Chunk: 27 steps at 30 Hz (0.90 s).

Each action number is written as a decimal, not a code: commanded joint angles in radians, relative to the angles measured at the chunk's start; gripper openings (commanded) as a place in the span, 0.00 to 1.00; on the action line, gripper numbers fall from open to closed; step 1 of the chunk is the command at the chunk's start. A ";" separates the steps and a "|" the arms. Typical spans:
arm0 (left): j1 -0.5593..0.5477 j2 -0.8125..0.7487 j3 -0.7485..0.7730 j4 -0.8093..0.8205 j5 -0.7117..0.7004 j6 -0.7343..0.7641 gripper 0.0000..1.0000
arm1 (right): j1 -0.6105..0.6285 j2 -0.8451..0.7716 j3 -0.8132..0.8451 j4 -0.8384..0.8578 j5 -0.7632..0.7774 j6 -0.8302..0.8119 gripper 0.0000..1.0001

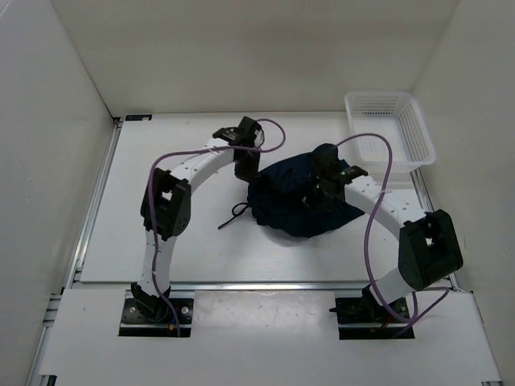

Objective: Fold and stack the shorts
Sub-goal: Flatten the shorts out

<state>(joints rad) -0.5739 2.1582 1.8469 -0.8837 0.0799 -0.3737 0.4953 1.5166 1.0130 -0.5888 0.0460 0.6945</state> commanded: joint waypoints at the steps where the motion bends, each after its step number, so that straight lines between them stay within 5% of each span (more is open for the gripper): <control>1: 0.121 -0.259 0.057 -0.011 0.035 -0.008 0.10 | 0.014 -0.024 0.246 -0.040 0.031 -0.081 0.00; 7: 0.337 -0.579 0.165 -0.020 0.101 -0.040 0.10 | 0.055 0.036 0.751 -0.160 0.031 -0.230 0.00; 13: 0.457 -0.814 0.291 -0.049 0.127 -0.080 0.10 | 0.136 -0.032 0.952 -0.174 -0.061 -0.316 0.00; 21: 0.476 -0.850 0.489 -0.049 0.106 -0.080 0.10 | 0.351 -0.139 0.935 -0.100 -0.106 -0.310 0.00; 27: 0.421 -0.545 0.552 -0.017 0.129 -0.038 0.10 | 0.373 -0.268 0.554 0.041 0.055 -0.060 0.00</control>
<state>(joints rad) -0.1345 1.3743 2.4104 -0.9115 0.2237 -0.4408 0.8764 1.2892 1.7279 -0.5919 -0.0204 0.5087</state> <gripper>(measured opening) 0.127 0.024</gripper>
